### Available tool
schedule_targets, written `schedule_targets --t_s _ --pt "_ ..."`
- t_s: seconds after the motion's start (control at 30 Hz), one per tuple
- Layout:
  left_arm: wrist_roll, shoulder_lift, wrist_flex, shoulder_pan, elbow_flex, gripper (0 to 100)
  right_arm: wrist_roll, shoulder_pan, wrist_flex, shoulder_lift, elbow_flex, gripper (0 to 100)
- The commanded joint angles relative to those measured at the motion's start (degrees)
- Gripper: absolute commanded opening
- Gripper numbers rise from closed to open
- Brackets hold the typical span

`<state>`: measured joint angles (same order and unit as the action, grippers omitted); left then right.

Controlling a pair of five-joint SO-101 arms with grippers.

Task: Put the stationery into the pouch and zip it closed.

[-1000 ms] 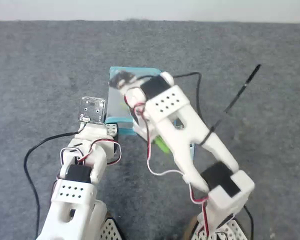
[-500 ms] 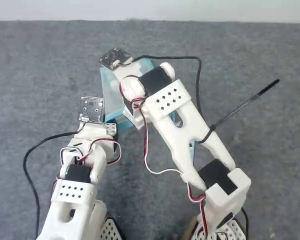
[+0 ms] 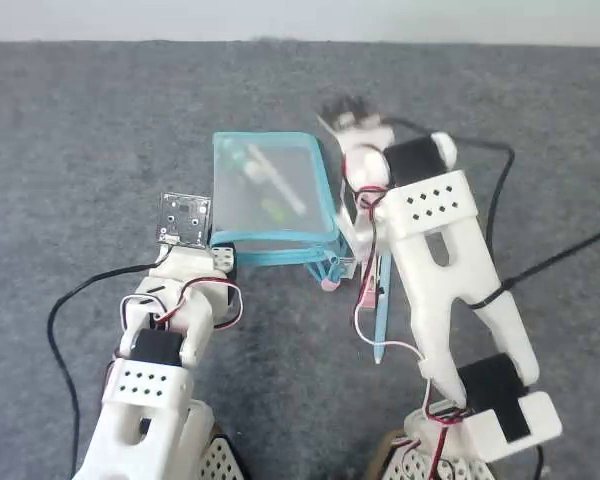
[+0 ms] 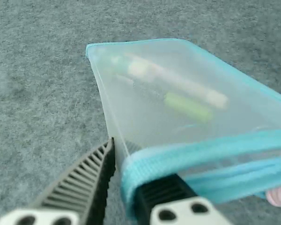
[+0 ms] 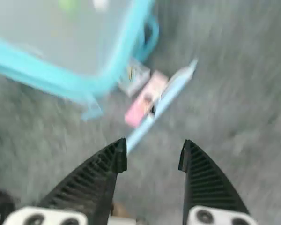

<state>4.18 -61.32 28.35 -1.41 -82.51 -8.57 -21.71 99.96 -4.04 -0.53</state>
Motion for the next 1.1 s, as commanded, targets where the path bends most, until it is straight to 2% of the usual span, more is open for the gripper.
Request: schedule_targets --t_s 0.0,0.17,0.37,0.6,0.87,1.07 --pt "-0.3 -1.0 -1.5 0.1 0.8 1 0.5 2.3 -7.5 -4.0 -14.4 19.0" --pt "-0.3 -1.0 -1.3 0.2 0.8 1 0.6 1.6 -17.6 -4.0 -26.0 19.0" --pt "-0.3 -1.0 -1.3 0.2 0.8 1 0.4 1.6 -20.8 -3.8 -29.6 18.9" --pt "-0.3 -1.0 -1.4 0.2 0.8 1 0.4 0.7 -30.7 -3.5 -39.2 18.9" --pt "-0.3 -1.0 -1.4 0.2 0.8 1 0.8 0.3 -31.1 -4.1 -38.9 19.0" --pt "-0.3 -1.0 -1.5 0.1 0.8 1 8.2 -0.1 -32.7 -3.6 -38.8 19.0"
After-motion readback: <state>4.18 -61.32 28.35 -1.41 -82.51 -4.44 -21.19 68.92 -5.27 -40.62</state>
